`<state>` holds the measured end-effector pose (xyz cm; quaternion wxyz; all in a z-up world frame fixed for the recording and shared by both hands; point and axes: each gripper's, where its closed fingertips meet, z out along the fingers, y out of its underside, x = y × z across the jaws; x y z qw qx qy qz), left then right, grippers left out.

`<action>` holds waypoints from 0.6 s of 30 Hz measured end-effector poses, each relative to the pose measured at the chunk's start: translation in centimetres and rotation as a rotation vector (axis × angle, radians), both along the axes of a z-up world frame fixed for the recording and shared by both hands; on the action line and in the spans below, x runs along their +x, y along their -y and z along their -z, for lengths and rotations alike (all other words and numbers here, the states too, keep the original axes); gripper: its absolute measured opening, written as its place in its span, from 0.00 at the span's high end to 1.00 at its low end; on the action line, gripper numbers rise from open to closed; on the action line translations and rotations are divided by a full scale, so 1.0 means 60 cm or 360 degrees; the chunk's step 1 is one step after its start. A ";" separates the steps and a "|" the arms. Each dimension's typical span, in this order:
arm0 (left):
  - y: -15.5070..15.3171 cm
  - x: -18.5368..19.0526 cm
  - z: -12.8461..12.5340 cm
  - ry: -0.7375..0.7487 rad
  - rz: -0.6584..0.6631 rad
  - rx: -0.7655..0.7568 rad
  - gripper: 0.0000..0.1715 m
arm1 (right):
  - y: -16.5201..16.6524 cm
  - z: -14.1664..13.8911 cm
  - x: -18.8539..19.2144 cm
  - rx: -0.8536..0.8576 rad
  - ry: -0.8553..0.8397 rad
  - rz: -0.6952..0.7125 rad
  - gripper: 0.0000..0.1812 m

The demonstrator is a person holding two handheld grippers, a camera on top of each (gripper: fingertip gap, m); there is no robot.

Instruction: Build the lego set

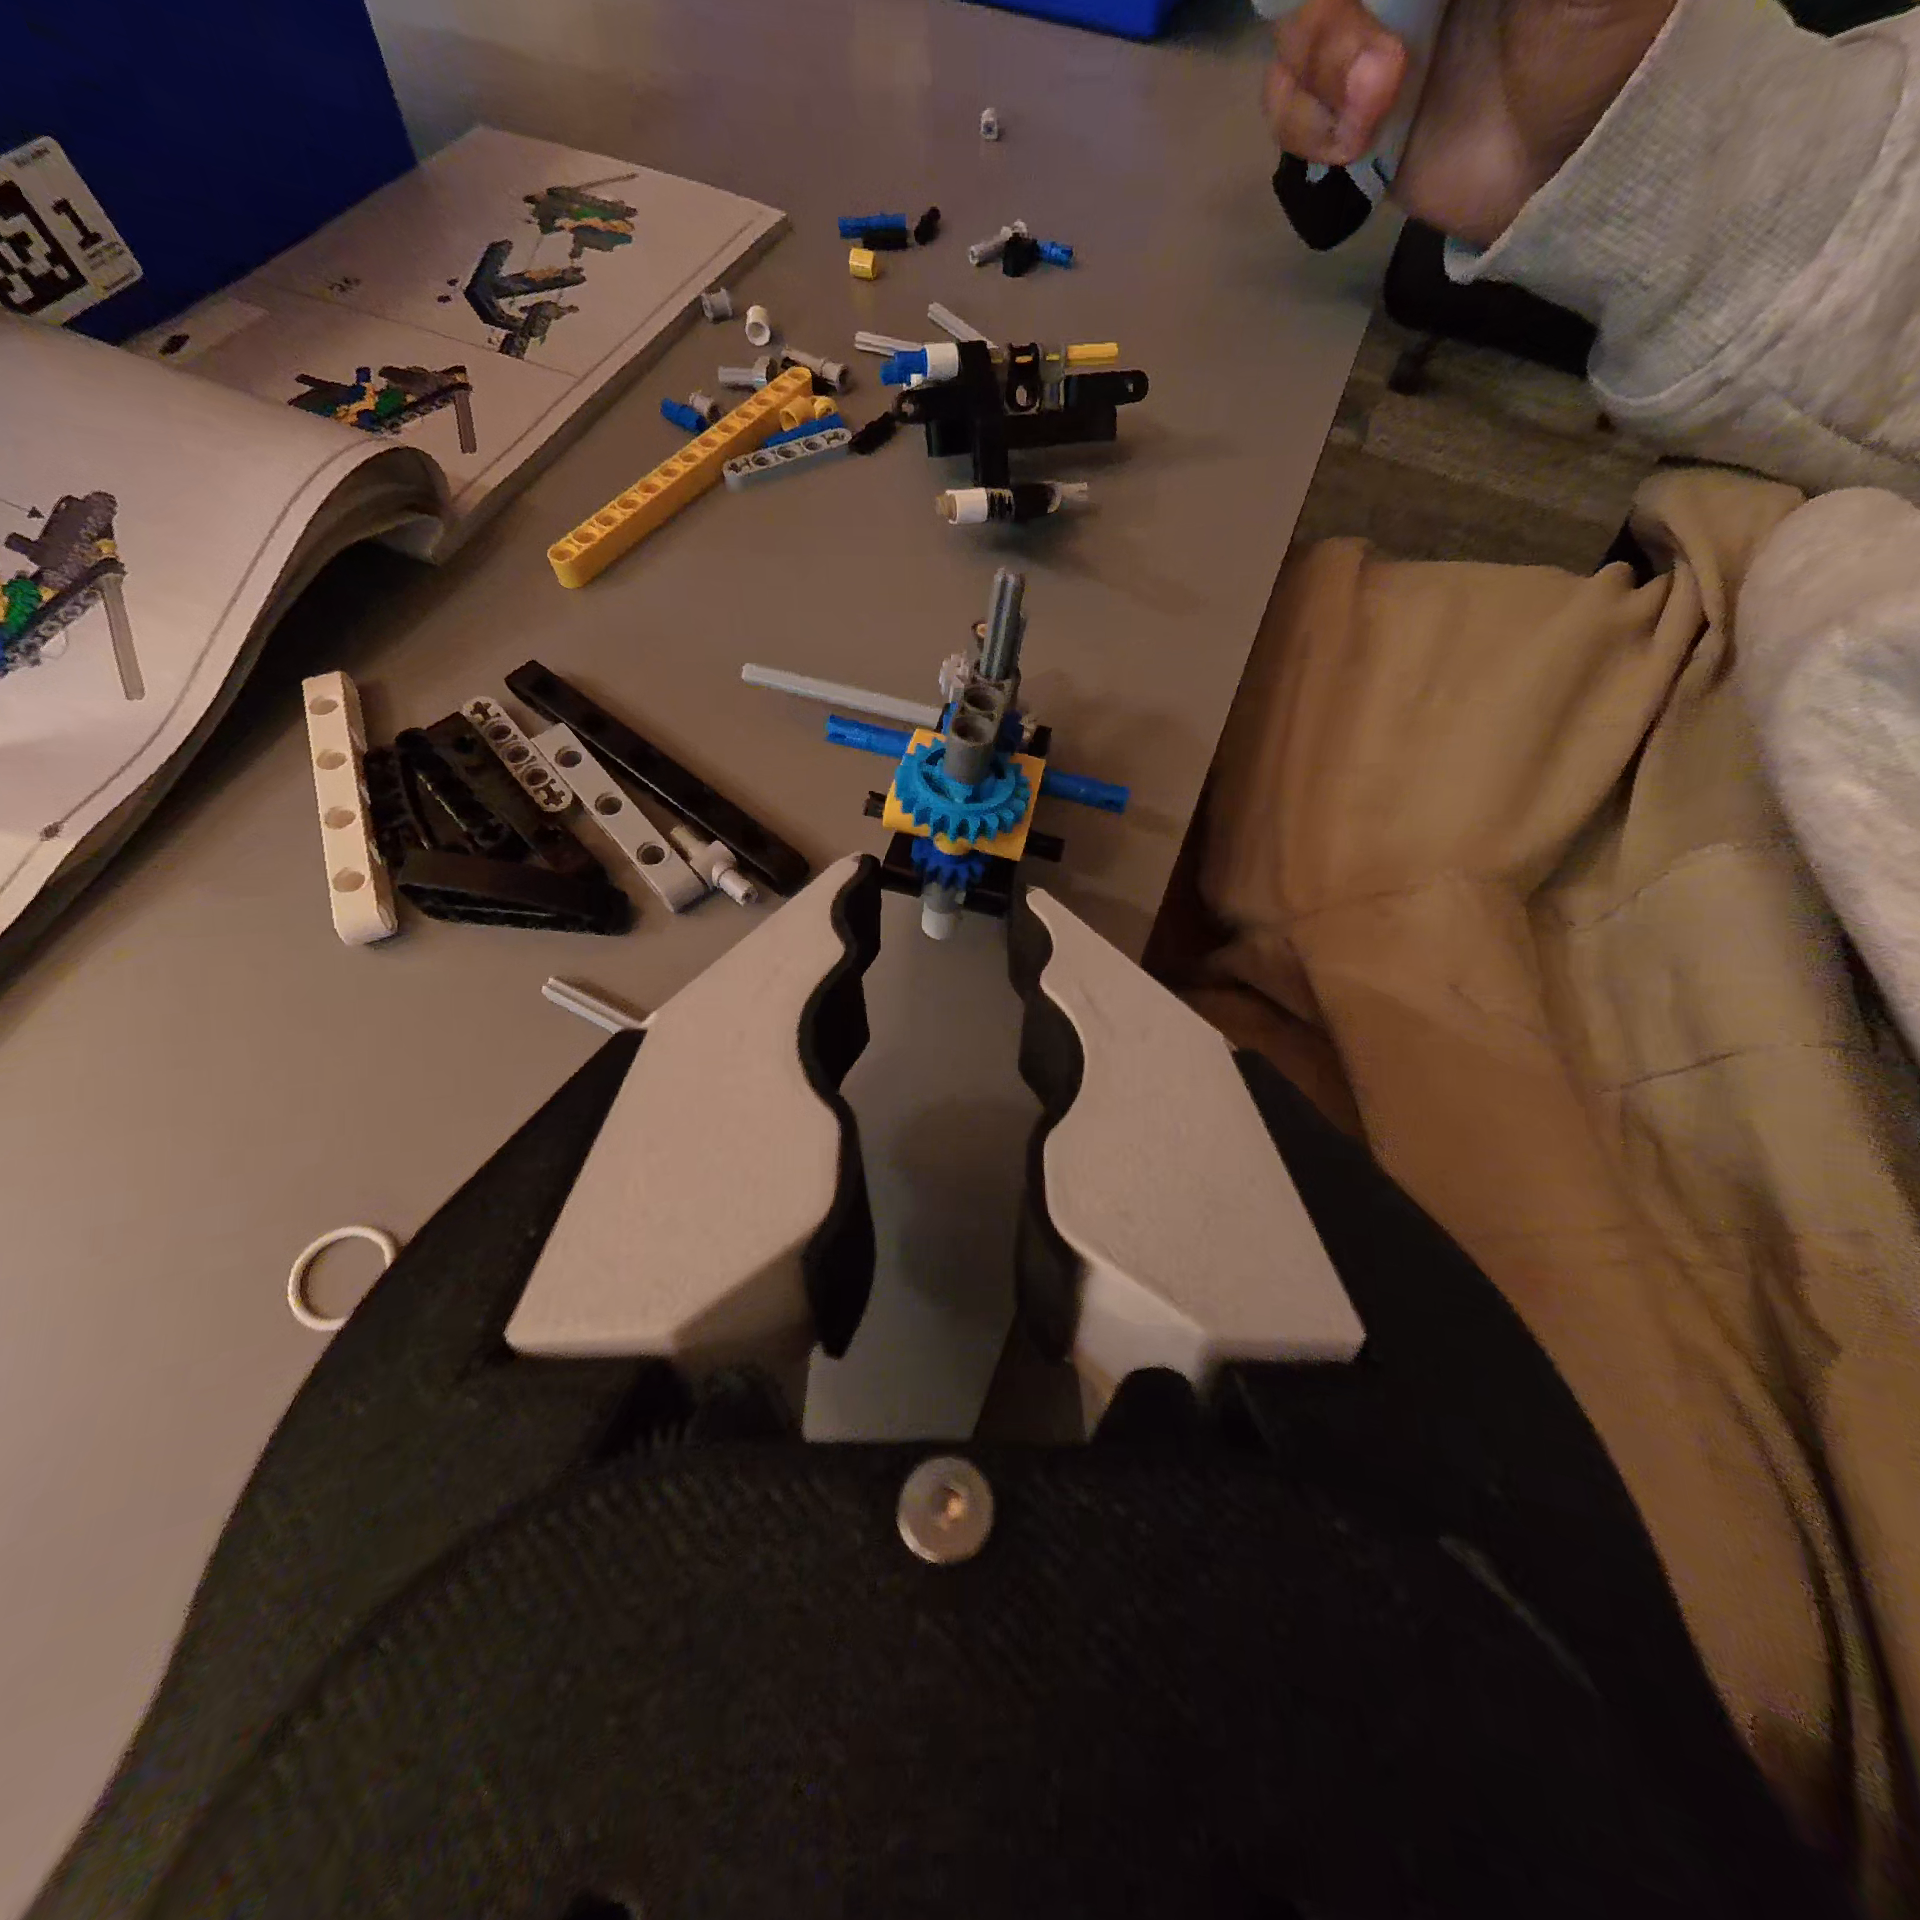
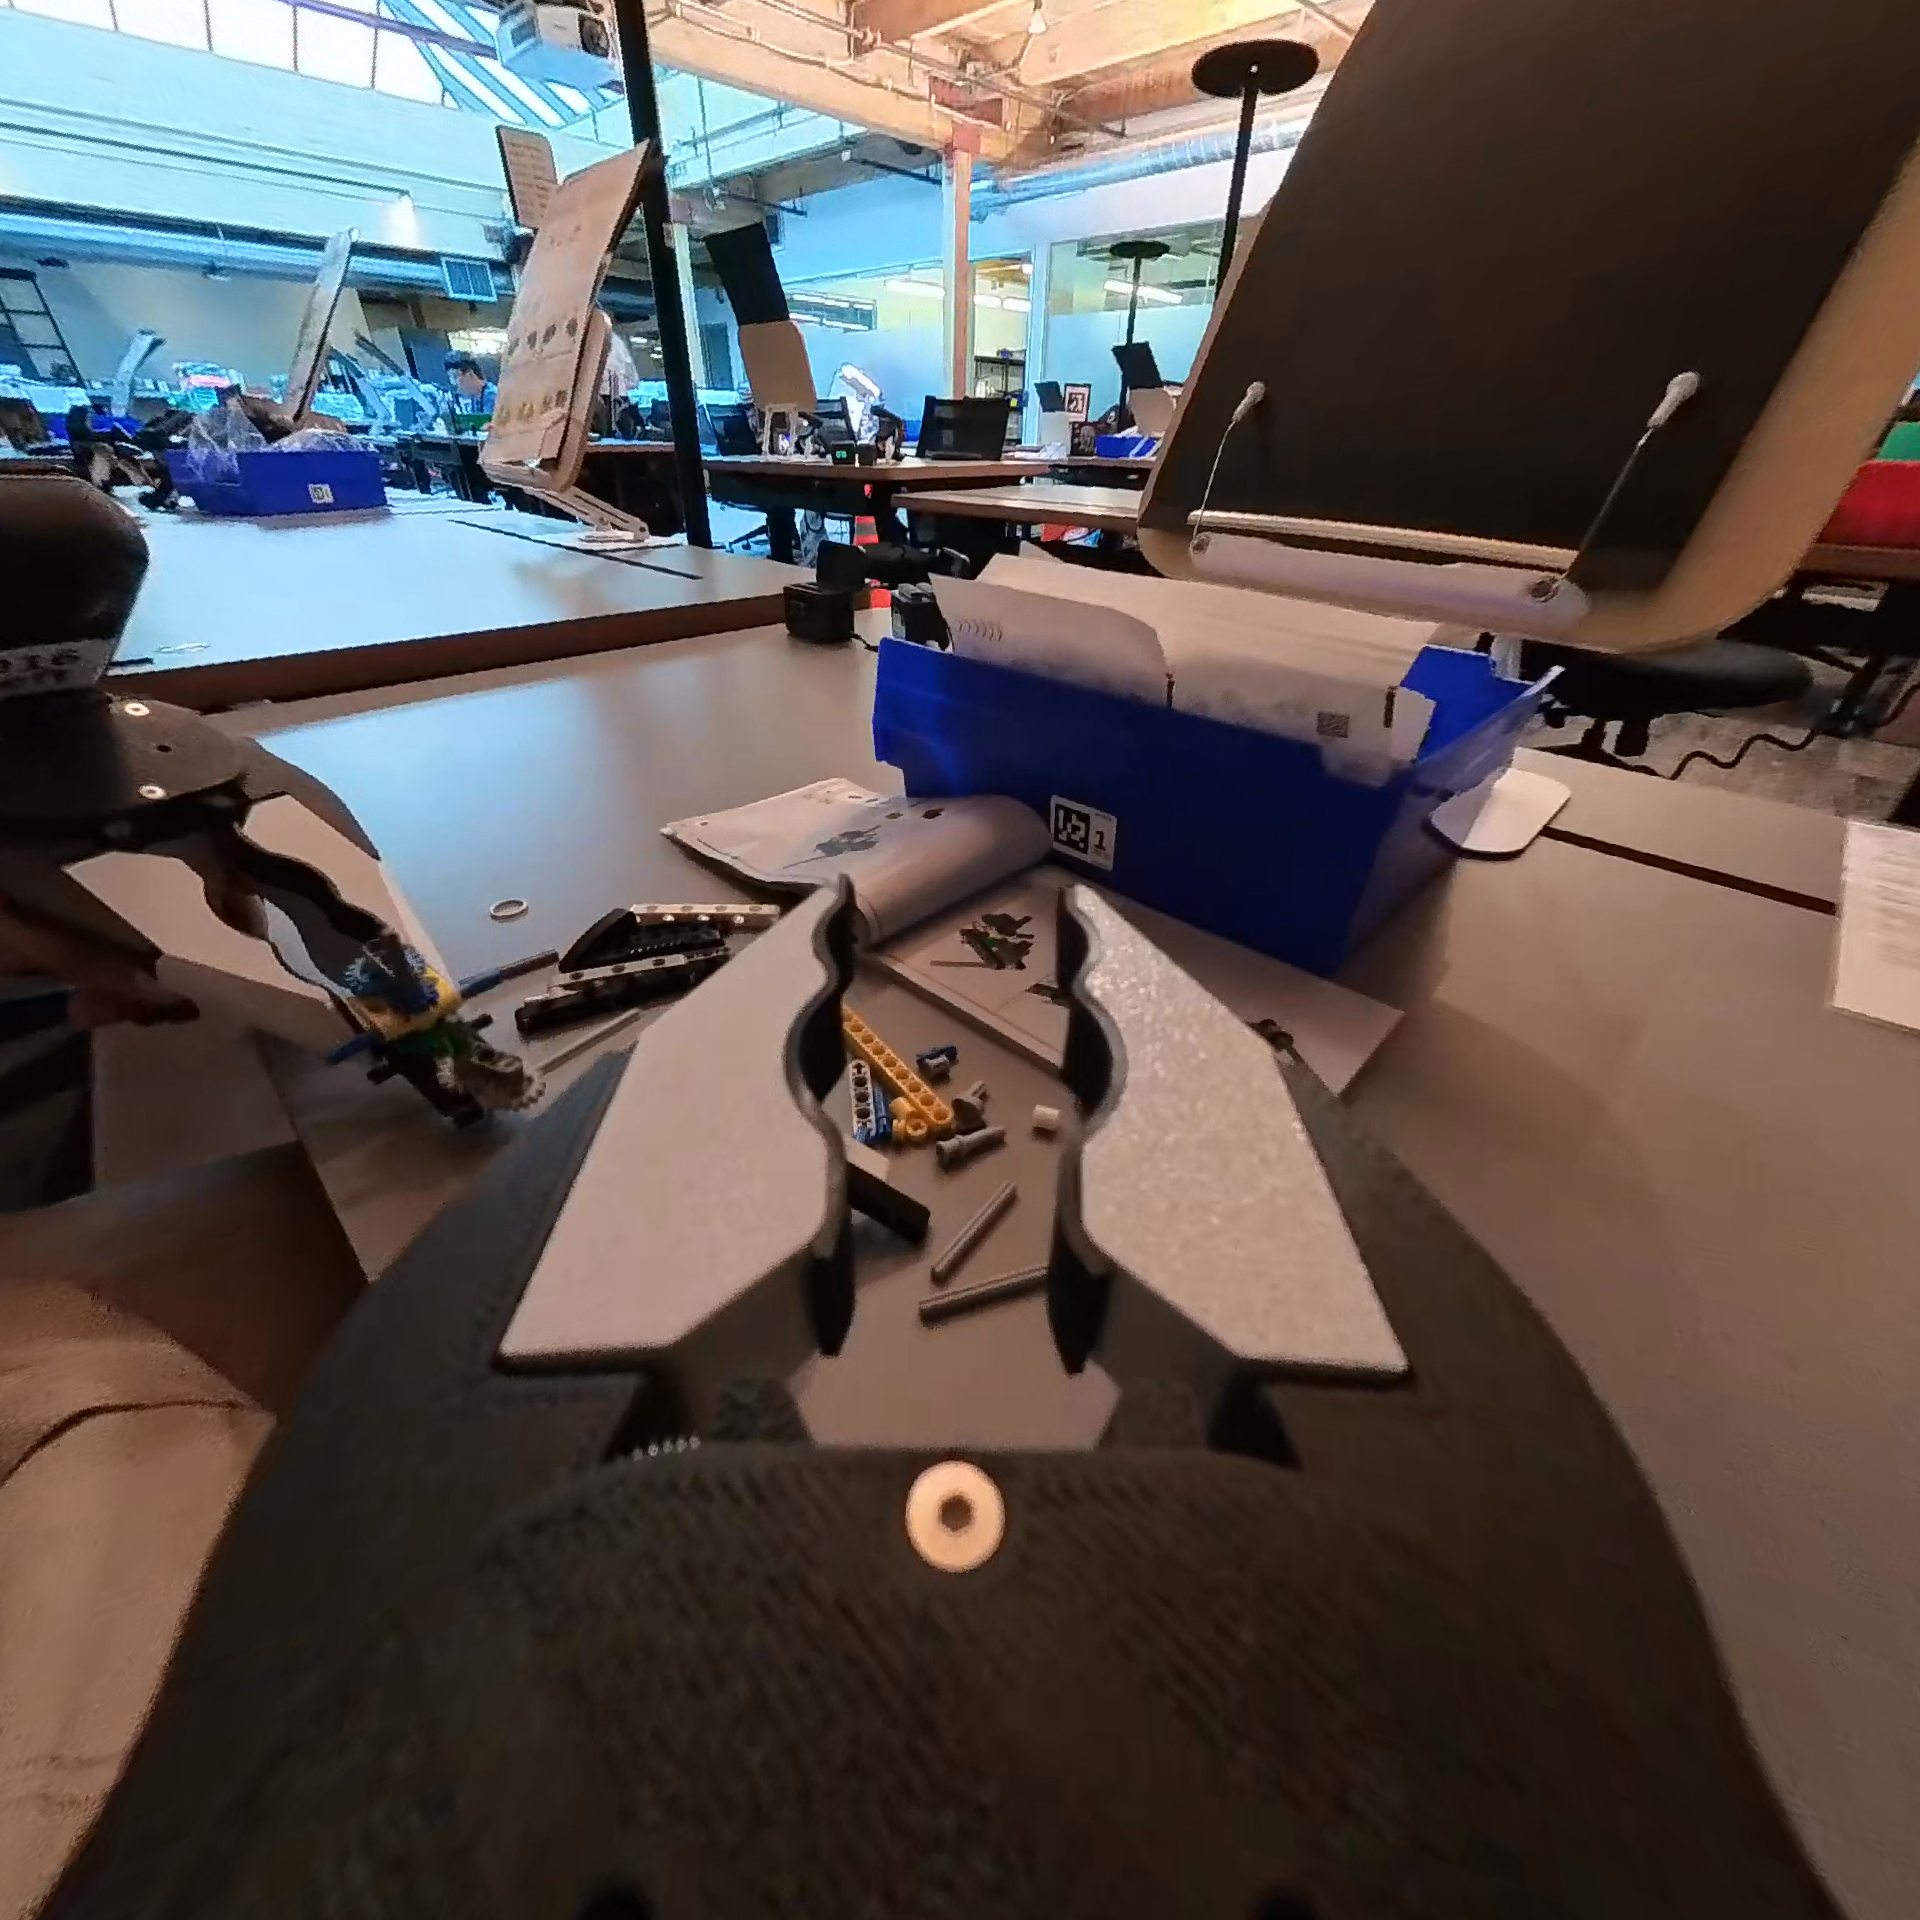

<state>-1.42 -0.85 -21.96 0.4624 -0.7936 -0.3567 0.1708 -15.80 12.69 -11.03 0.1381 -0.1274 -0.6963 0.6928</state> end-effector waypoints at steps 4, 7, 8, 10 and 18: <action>-0.004 -0.001 0.005 0.0005 0.0006 -0.0040 0.87 | 0.004 0.004 0.004 0.0043 -0.0011 0.0003 0.79; -0.003 -0.003 0.009 0.0026 -0.0006 -0.0056 0.87 | 0.008 0.006 0.010 0.0053 -0.0010 -0.0003 0.80; -0.002 -0.004 0.010 0.0037 -0.0014 -0.0062 0.87 | 0.011 0.006 0.011 0.0050 -0.0003 -0.0013 0.80; 0.000 -0.007 0.012 0.0058 -0.0033 -0.0056 0.87 | 0.016 0.009 0.012 0.0046 0.0021 -0.0037 0.80; 0.004 -0.013 0.014 0.0201 -0.0056 0.0060 0.87 | 0.025 0.023 0.006 0.0077 0.0068 -0.0052 0.79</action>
